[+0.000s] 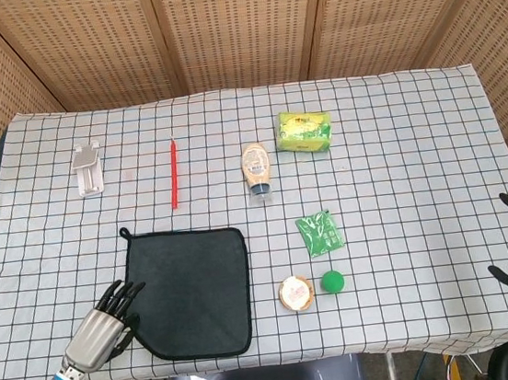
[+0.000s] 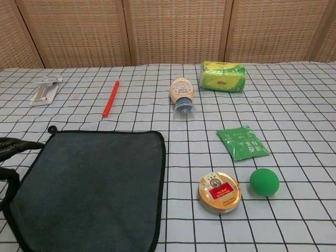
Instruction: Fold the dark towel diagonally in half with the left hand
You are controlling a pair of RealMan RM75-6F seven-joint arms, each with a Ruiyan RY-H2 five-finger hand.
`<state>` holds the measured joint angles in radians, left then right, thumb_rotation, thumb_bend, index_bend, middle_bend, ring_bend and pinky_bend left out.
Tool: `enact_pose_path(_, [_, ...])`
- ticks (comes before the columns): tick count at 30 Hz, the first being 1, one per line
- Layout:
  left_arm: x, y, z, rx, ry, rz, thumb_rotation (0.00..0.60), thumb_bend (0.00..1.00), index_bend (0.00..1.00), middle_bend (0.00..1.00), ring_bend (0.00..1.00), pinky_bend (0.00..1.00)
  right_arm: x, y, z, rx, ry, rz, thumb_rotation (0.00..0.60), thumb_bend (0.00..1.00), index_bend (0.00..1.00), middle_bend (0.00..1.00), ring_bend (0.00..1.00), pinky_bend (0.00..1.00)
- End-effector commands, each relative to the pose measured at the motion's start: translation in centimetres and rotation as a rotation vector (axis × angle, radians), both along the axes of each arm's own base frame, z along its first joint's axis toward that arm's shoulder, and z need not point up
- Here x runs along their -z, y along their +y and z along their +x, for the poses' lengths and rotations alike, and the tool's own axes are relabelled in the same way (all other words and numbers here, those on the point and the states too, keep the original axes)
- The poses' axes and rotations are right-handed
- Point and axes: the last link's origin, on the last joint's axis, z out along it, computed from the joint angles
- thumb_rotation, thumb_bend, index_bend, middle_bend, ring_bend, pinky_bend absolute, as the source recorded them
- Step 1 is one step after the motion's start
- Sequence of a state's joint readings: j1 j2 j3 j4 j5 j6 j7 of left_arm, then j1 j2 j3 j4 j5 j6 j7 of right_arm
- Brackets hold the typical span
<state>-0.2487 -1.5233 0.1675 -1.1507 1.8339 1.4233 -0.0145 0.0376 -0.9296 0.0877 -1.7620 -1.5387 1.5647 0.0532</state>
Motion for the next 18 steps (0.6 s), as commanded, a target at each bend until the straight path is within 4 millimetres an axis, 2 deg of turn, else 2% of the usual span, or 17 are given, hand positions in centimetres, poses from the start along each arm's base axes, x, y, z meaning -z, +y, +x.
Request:
enact_pose_path(1, [-0.4, 2.5, 1.4, 0.006, 0.008, 0.030, 0.600, 0.48, 0.64, 0.00, 0.00, 0.00, 0.0, 0.0, 0.0, 0.002, 0.000, -0.002, 0.600, 0.00, 0.00, 0.00, 0.00, 0.00])
enact_pose_path(8, [-0.2, 7.0, 4.4, 0.059, 0.020, 0.061, 0.600, 0.48, 0.64, 0.00, 0.00, 0.00, -0.3, -0.3, -0.4, 0.018, -0.001, -0.012, 0.600, 0.00, 0.00, 0.00, 0.00, 0.00])
enact_pose_path(10, [0.7, 9.3, 6.2, 0.097, 0.031, 0.057, 0.600, 0.48, 0.64, 0.00, 0.00, 0.00, -0.3, -0.5, -0.7, 0.030, 0.000, -0.015, 0.600, 0.00, 0.00, 0.00, 0.00, 0.00])
enact_pose_path(18, [3.1, 12.3, 8.7, 0.157, 0.069, 0.026, 0.600, 0.48, 0.66, 0.00, 0.00, 0.00, -0.6, -0.8, -1.2, 0.054, -0.002, -0.025, 0.600, 0.00, 0.00, 0.00, 0.00, 0.00])
